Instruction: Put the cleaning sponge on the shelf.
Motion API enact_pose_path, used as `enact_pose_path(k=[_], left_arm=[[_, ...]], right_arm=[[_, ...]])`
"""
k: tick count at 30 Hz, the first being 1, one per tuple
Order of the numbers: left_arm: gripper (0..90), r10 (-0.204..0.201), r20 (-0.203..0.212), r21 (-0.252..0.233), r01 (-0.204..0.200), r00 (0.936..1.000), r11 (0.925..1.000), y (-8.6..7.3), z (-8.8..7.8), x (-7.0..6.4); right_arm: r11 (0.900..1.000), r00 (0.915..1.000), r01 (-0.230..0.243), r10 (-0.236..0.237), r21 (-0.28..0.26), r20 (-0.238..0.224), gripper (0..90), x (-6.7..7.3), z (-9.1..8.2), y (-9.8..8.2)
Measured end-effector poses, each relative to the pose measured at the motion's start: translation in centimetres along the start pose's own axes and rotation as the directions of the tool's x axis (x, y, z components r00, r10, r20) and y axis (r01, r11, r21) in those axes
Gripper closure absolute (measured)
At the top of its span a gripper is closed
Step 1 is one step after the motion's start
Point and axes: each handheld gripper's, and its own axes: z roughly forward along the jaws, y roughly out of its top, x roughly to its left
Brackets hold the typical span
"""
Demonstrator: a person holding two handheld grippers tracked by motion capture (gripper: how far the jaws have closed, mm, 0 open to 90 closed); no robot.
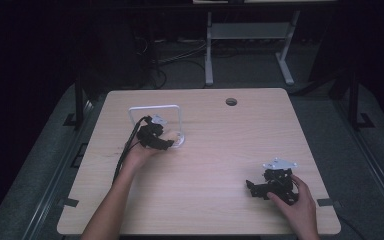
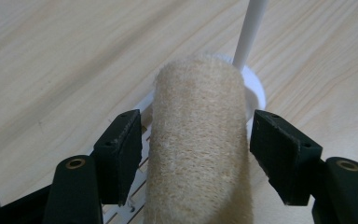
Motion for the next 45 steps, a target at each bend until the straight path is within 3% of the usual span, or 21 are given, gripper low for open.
enact_pose_path(k=[8, 13, 17, 19, 23, 26, 36, 45], left_arm=[[34.8, -0.011, -0.005, -0.070, 0.011, 0.9999, 0.9975, 0.0, -2.6, -0.6], [41.6, -0.021, -0.005, -0.113, 0.021, 0.9998, 0.9934, -0.7, -4.4, -0.9], [52.9, -0.028, 0.005, -0.140, 0.028, 0.9996, 0.9898, -1.4, -5.7, -1.2], [61.8, -0.020, 0.019, -0.130, 0.022, 0.9996, 0.9913, -1.6, -6.3, -1.3], [79.1, -0.021, 0.066, -0.129, 0.029, 0.9976, 0.9912, -1.9, -6.9, -1.7], [89.9, -0.029, 0.094, -0.115, 0.040, 0.9951, 0.9926, -2.4, -6.8, -2.0], [89.9, -0.015, 0.160, -0.045, 0.022, 0.9870, 0.9987, -2.9, -4.9, -3.3], [89.8, -0.031, 0.143, -0.008, 0.033, 0.9893, 0.9994, -3.6, -2.9, -3.1]], right_arm=[[1.000, 1.0000, -0.001, 0.001, 0.000, 0.000, 0.0, 0.0, 0.0, 0.0], [1.000, 1.0000, -0.001, 0.001, 0.000, 0.000, 0.0, 0.0, 0.0, 0.0], [1.000, 1.0000, 0.001, -0.001, 0.000, 0.000, 0.0, 0.0, 0.0, 0.0], [1.000, 1.0000, 0.000, 0.000, 0.000, 0.000, 0.0, 0.0, 0.0, 0.0], [1.000, 1.0000, -0.002, 0.002, 0.000, 0.000, 0.0, 0.0, 0.0, 0.0], [1.000, 1.0000, -0.002, 0.002, 0.000, 0.000, 0.0, 0.0, 0.0, 0.0], [1.000, 1.0000, -0.002, 0.002, 0.000, 0.000, 0.0, 0.0, 0.0, 0.0], [1.000, 1.0000, -0.001, 0.001, -0.001, 0.000, 0.0, 0.0, 0.0, 0.0]])
